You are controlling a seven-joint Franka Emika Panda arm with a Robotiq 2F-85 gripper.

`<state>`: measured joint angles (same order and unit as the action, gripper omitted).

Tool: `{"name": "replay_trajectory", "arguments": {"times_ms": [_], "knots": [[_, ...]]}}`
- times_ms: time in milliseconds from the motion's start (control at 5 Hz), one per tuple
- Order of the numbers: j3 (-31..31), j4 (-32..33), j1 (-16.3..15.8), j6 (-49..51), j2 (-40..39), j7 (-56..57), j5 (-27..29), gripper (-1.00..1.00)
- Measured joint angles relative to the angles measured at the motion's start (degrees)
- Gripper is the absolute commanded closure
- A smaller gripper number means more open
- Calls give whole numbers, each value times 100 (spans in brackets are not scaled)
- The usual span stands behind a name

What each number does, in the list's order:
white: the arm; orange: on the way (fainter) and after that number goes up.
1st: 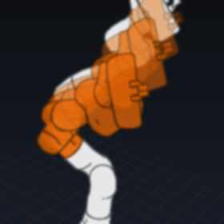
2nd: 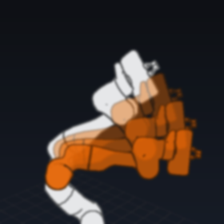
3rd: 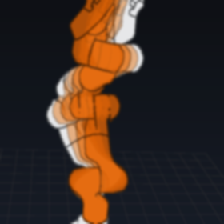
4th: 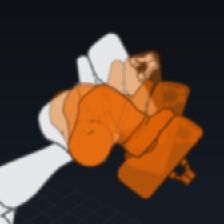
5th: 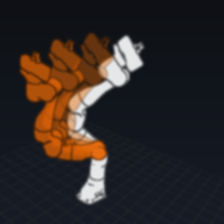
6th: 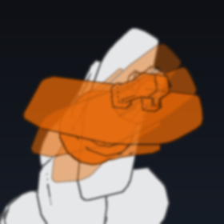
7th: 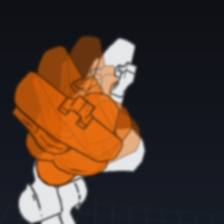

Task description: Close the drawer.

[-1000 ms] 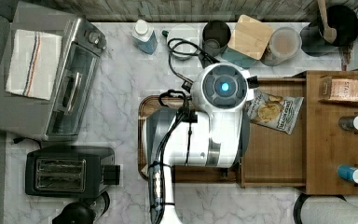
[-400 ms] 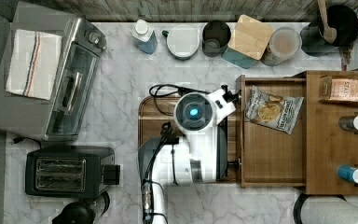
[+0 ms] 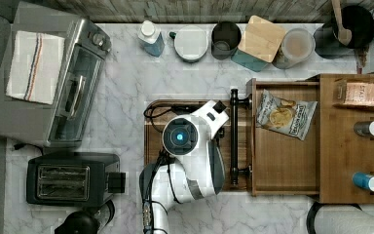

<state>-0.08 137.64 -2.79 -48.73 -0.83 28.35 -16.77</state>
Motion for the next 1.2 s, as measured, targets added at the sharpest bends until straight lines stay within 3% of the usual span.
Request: {"name": "replay_trajectory", "arguments": {"times_ms": [800, 1200], "knots": [[198, -22, 113, -299, -711, 608, 8, 100], [291, -45, 573, -344, -691, 1694, 228, 100]]}}
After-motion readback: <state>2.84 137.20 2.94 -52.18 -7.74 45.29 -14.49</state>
